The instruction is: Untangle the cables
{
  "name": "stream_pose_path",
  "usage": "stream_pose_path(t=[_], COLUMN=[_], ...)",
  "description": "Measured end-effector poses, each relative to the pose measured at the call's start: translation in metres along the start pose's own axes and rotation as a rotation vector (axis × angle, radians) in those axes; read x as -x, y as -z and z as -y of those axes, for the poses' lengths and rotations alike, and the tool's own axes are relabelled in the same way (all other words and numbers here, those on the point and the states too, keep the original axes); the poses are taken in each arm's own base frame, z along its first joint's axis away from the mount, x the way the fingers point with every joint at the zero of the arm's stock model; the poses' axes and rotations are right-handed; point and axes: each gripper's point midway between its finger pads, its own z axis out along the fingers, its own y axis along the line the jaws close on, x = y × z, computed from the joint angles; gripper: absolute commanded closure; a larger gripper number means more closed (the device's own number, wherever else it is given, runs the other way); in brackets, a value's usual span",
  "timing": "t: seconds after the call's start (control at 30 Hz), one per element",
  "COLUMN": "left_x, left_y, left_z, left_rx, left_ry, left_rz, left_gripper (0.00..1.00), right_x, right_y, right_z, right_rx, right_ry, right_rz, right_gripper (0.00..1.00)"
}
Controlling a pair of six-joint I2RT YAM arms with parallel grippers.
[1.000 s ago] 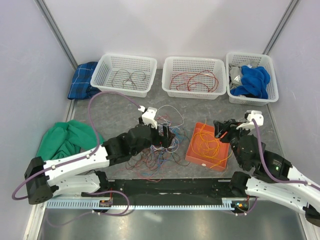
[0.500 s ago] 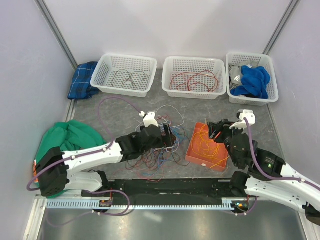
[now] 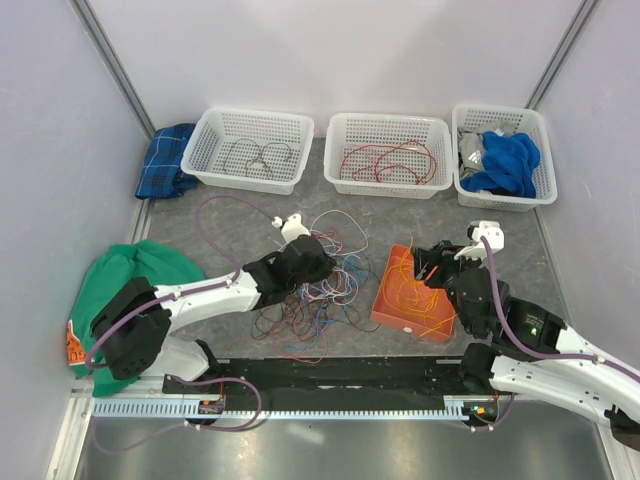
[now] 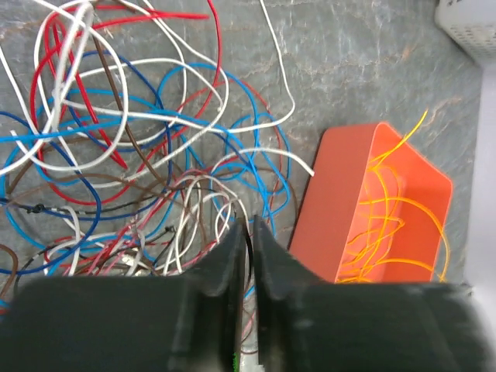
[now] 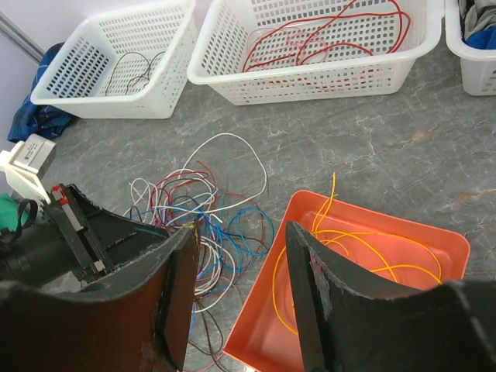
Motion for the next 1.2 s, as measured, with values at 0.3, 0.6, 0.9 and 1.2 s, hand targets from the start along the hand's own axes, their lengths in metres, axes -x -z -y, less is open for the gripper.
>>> stream_pose_path(t=[0.3, 0.6, 0.9, 1.2], left_x=[0.042, 0.159, 0.214, 0.21], left_y=[0.049, 0.198, 0.26, 0.246], left_z=[0.034, 0.116, 0.156, 0.179], left_rx=[-0.15, -0.46, -0.51, -0.521], left_ry=[-0.067, -0.157, -0.268, -0.331], left_rz=[0.074, 0.38, 0.507, 0.449], left_gripper=[0.98, 0.98, 0.98, 0.98], right_x=[-0.002, -0.012, -0.044, -0.116], right_y=[-0.001, -0.006, -0.016, -0.031], right_z=[-0.001, -0.013, -0.085, -0.167], right_rx=[0.002, 0.046, 0.334, 0.615], right_ry=[0.002, 0.011, 0.029, 0.088], right_rz=[-0.004, -0.029, -0.14, -0.259], right_gripper=[0.44, 0.45, 0.35, 0.21])
